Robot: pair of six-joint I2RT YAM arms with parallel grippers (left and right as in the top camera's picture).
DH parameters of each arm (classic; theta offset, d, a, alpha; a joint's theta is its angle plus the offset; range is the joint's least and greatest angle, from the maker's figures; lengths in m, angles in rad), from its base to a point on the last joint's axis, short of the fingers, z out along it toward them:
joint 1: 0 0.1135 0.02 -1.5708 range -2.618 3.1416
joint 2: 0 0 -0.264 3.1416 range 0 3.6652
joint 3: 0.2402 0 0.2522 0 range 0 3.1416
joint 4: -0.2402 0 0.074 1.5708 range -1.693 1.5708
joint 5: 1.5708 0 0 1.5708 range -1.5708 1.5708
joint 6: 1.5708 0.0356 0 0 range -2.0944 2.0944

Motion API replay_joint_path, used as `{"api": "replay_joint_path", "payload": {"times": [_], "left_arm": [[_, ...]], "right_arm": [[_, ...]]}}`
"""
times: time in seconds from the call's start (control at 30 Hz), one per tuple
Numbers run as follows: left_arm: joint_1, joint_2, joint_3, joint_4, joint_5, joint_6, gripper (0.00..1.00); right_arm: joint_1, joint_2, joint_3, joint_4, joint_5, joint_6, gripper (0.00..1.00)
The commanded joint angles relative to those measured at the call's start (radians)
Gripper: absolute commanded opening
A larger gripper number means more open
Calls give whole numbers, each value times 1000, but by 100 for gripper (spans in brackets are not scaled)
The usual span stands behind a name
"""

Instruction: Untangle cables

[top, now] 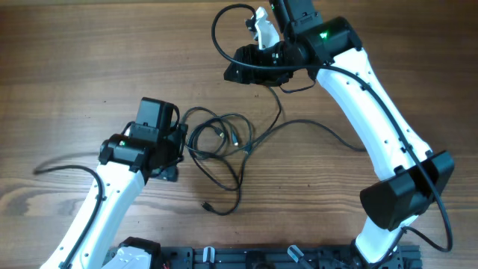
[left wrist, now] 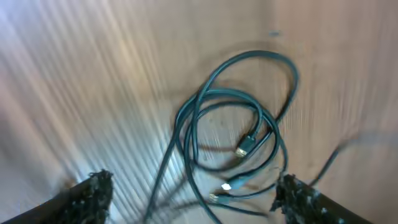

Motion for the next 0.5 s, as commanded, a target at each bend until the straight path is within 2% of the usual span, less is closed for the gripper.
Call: {"api": "replay_joint_path", "payload": {"times": [0.0, 0.07, 0.17, 0.23, 0.3, 0.37, 0.47], "left_arm": [[3, -4, 2, 90, -95, 570, 87], [3, 11, 2, 151, -87, 677, 85], [3, 79, 2, 220, -14, 804, 74], [3, 146, 2, 254, 26, 844, 71], [3, 249, 2, 315, 63, 938, 61], [3, 317, 2, 364, 79, 990, 57], [3, 393, 2, 435, 95, 1043, 54]], "right_arm": [[0, -31, 16, -9, 40, -21, 60], [0, -31, 16, -14, 74, -21, 60], [0, -31, 16, -16, 101, -21, 60], [0, -31, 16, -17, 117, -21, 61], [0, -31, 16, -18, 138, -21, 61], [0, -31, 16, -25, 149, -21, 61], [0, -30, 16, -29, 157, -22, 62]]}}
